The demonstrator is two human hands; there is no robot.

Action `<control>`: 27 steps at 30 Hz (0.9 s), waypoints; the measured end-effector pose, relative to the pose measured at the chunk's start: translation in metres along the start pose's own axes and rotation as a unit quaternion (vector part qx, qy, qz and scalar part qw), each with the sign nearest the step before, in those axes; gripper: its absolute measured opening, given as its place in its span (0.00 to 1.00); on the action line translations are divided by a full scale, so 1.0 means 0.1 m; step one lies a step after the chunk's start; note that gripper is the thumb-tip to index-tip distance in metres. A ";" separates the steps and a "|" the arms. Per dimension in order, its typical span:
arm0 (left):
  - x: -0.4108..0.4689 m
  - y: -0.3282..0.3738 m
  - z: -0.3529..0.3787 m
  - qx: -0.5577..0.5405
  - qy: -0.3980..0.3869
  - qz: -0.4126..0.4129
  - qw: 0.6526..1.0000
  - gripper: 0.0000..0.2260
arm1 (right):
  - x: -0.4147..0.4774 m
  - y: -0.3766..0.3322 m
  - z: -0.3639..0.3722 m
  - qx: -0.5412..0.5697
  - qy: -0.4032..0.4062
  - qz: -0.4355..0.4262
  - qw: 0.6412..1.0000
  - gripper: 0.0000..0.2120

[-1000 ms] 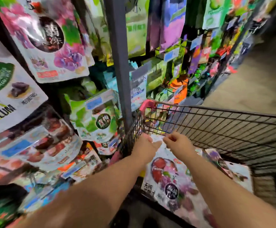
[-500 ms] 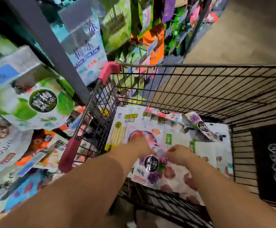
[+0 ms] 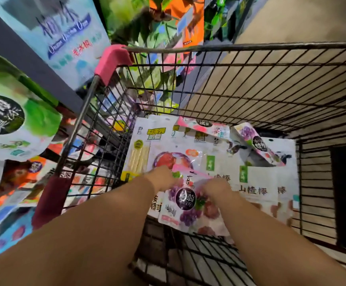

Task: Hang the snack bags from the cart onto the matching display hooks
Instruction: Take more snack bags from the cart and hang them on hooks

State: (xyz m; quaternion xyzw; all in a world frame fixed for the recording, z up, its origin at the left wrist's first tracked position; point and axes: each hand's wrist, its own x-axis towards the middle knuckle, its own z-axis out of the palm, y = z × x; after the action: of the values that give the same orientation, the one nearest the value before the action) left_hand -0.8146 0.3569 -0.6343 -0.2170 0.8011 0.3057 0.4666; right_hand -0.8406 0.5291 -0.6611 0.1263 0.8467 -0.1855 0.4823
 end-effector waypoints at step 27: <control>-0.18 0.13 -0.11 -0.387 -0.003 0.119 0.915 0.42 | -0.10 -0.15 -0.57 0.592 -0.139 -0.097 0.788 0.19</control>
State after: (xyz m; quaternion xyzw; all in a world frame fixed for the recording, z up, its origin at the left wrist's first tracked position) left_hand -0.8209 0.3598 -0.6107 -0.2826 0.6390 0.6454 0.3088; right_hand -0.8857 0.5406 -0.6232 0.2770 0.5021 -0.7120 0.4052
